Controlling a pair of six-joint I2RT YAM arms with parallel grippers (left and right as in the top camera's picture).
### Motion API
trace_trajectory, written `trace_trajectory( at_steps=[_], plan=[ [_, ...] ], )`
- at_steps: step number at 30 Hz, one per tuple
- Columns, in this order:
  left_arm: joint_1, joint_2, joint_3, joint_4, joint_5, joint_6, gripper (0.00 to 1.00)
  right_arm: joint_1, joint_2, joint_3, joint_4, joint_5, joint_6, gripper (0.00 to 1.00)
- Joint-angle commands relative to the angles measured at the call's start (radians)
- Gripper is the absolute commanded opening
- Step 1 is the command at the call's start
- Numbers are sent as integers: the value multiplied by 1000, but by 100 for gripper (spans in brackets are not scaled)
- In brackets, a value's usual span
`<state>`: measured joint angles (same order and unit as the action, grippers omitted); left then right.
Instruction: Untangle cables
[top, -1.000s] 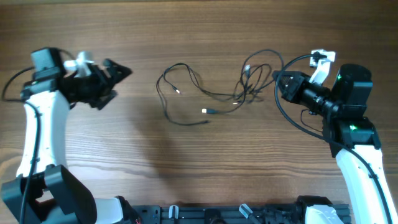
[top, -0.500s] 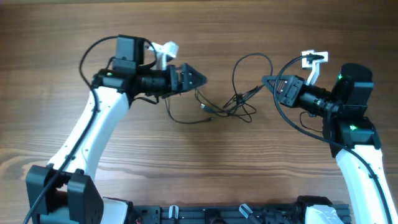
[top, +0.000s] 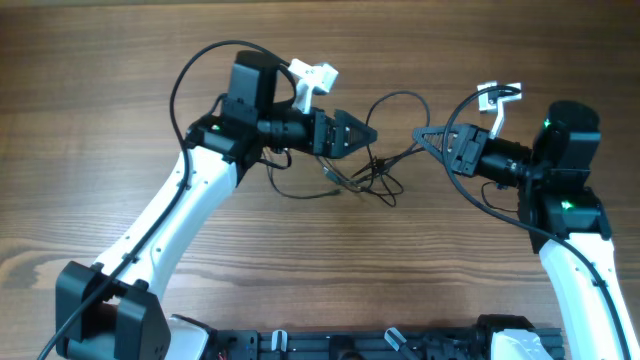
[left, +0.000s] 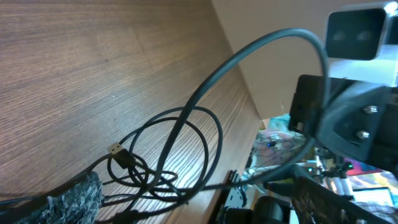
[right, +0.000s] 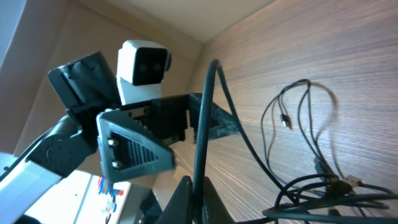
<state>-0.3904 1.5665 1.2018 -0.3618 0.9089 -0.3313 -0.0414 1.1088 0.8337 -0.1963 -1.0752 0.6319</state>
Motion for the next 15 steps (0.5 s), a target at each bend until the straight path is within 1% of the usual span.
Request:
trace_trajectory(
  at_steps=[1,3,5,7,8,9,12,13,14,15],
  plan=[
    [-37,3,10,7,-54,12,100,18,-3,19,13,-46,5,4],
    [-53,19,10,15,-55,13,97,19,-3,19,13,-46,5,4],
    [-69,42,10,27,-55,12,83,19,-3,19,13,-53,5,4],
    [-76,53,10,34,-55,12,64,19,-3,19,13,-64,4,4],
    [-77,57,10,37,-63,12,48,19,-3,19,13,-71,4,4],
    [-77,57,10,37,-74,12,37,19,-3,19,13,-71,4,4],
    [-63,57,10,37,-85,12,12,19,-3,19,12,-71,-4,4],
    [-54,57,10,33,-85,12,5,19,-3,19,12,-70,-4,5],
    [-42,57,10,26,-85,12,4,19,-2,19,8,-58,-4,5],
    [-13,56,10,-13,-84,13,4,19,-2,19,-35,40,-11,5]
  ],
)
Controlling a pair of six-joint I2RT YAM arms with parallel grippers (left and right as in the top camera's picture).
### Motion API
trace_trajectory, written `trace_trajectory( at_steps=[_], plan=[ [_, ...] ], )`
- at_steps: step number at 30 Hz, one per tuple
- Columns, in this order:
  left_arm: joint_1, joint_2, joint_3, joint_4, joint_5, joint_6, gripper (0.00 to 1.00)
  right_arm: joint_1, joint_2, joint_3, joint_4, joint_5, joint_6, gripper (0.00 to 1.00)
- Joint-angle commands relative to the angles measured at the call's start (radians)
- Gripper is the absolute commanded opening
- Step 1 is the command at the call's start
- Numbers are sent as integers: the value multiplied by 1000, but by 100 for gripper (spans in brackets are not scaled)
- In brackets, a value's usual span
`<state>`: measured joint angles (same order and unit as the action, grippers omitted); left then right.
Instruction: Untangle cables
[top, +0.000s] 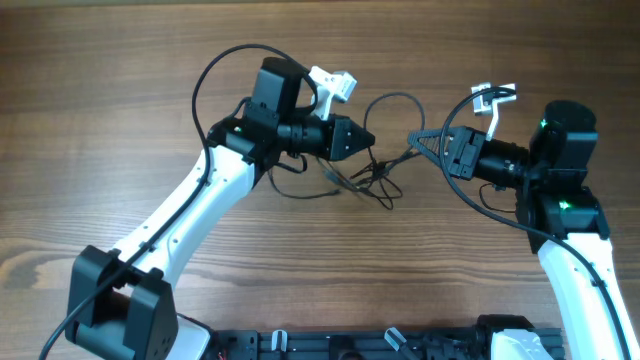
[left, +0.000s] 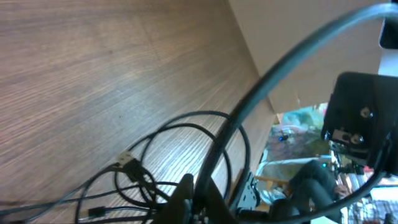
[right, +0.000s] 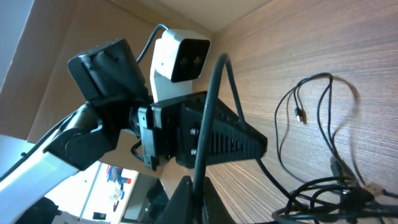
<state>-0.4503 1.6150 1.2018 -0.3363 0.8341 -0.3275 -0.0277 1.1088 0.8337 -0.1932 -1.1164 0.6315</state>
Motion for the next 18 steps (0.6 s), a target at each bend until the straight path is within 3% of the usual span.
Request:
trace_trajectory(
  at_steps=[1,2,3,5,6,9,15,18],
  plan=[
    [68,8,10,-69,-10,9,4,5,-2,19,-78,161,-33,4],
    [112,8,10,-124,-10,14,4,5,2,19,-214,428,-53,6],
    [151,6,10,-172,-10,41,4,5,11,19,-299,599,-51,16],
    [215,6,10,-243,-10,63,4,5,47,15,-424,831,-50,36],
    [241,6,10,-267,-10,63,4,5,62,12,-443,858,-57,42],
    [316,6,10,-317,-9,88,4,5,172,-6,-451,790,-82,45],
    [330,6,10,-325,-19,88,4,5,381,-6,-362,432,-163,44],
    [330,6,10,-347,-117,88,4,17,434,-6,-310,324,-195,45]
  ],
)
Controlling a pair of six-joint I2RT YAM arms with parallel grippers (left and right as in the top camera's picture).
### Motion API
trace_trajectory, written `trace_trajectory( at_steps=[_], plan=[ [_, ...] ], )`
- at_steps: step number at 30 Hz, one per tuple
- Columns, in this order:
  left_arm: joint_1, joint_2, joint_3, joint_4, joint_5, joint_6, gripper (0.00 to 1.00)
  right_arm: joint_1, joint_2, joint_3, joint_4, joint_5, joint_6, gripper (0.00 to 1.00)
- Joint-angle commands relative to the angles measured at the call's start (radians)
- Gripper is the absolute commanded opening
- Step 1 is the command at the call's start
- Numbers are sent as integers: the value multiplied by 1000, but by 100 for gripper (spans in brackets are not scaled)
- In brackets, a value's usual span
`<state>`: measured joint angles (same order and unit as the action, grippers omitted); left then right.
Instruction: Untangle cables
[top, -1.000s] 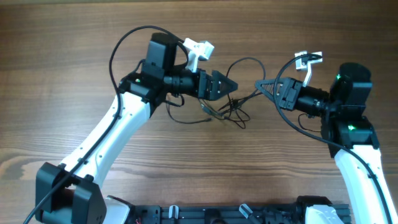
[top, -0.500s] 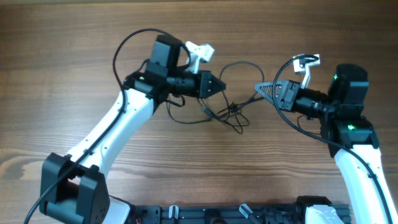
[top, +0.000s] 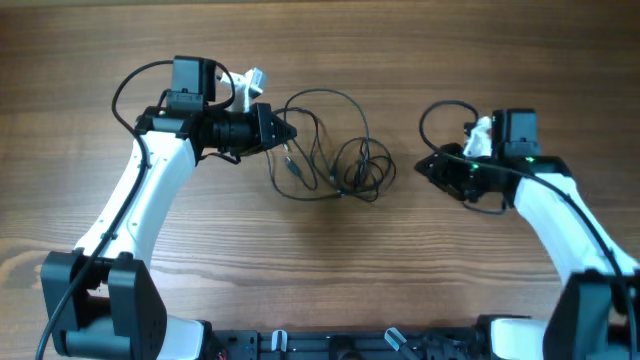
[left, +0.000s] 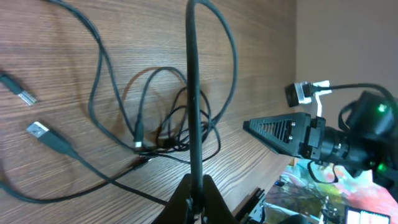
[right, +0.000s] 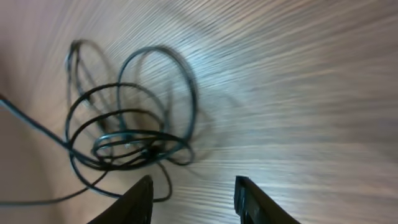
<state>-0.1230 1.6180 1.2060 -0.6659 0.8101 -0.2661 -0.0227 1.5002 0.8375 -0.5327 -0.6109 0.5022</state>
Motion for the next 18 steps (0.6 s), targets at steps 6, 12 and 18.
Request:
trace_trajectory(
  at_steps=[6,12,18],
  plan=[
    [3,3,5,-101,-273,26,4,123,54,-10,134,-95,-108,48],
    [3,3,5,-110,-273,23,4,235,54,-11,186,117,-109,52],
    [3,3,5,-110,-273,23,4,316,54,-11,238,117,-109,53]
  ],
)
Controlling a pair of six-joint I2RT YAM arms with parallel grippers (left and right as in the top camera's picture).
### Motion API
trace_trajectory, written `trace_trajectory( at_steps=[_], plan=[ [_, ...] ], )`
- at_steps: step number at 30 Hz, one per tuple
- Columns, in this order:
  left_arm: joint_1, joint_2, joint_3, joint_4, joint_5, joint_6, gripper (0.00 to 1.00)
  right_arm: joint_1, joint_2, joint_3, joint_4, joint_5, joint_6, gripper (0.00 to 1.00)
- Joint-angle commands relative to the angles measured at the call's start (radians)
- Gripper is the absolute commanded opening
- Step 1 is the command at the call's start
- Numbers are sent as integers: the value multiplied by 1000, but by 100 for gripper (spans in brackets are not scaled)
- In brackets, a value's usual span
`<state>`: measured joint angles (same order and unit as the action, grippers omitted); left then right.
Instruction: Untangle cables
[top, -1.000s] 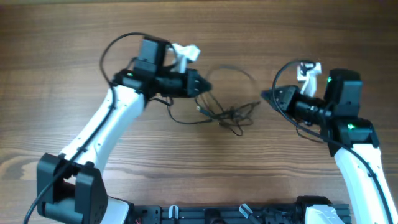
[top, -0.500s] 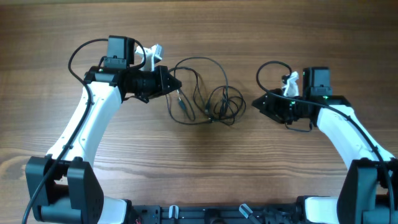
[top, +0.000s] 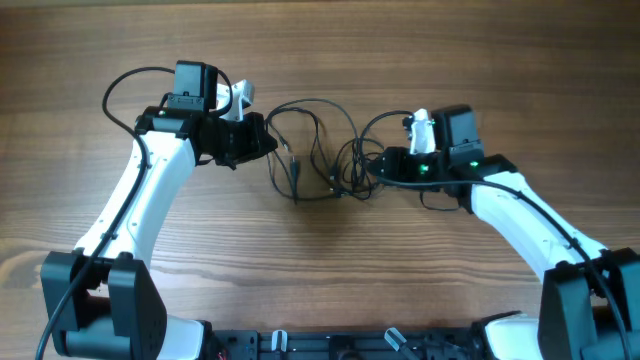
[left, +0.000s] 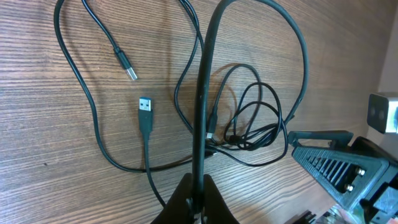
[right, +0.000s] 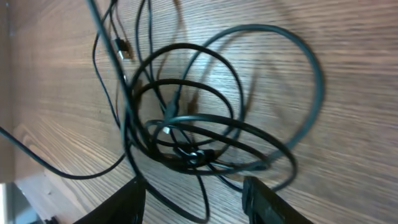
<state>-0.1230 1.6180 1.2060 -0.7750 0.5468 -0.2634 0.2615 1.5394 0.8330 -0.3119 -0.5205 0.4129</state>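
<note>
Thin black cables lie in a tangle (top: 345, 165) at mid-table, their loops knotted together (right: 199, 140). My left gripper (top: 265, 140) sits at the tangle's left side, shut (left: 199, 198) on one dark cable (left: 202, 112) that rises from the jaws and arcs over the knot. Two loose USB plugs (left: 144, 106) (left: 129, 70) lie flat on the wood. My right gripper (top: 378, 165) is at the tangle's right edge. It is open (right: 199, 202), with the fingers (right: 134, 199) spread on either side of the loops and nothing held.
The wooden table (top: 320, 260) carries only the cables and both arms. A black mounting rail (top: 380, 345) runs along the front edge between the arm bases. Each arm's own black lead loops above its wrist (top: 125, 85).
My open right gripper has moved left, from a spot apart from the tangle to its right edge, over the loops. The left gripper has hardly moved and is still shut on its cable.
First both grippers were shut on cable, held close together above the tangle, and they stayed so at the following moment. Then the left had moved left with its cable, while the right was open and off to the right. Now the right is at the knot.
</note>
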Motion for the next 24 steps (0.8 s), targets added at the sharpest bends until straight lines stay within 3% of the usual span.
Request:
trace_trajectory(
  at_steps=[1,10,15,17,24],
  plan=[
    [3,3,5,-1,-10,21,4,49,15,-6,27,27,-19,53],
    [3,3,5,-2,-10,21,4,96,15,-6,47,27,-17,51],
    [3,3,5,-2,-11,21,4,100,15,-7,44,37,-18,31],
    [5,3,5,-5,-22,21,4,99,15,-9,12,100,-17,16],
    [90,3,5,-47,-26,24,4,98,15,-9,-178,450,48,4]
  ],
)
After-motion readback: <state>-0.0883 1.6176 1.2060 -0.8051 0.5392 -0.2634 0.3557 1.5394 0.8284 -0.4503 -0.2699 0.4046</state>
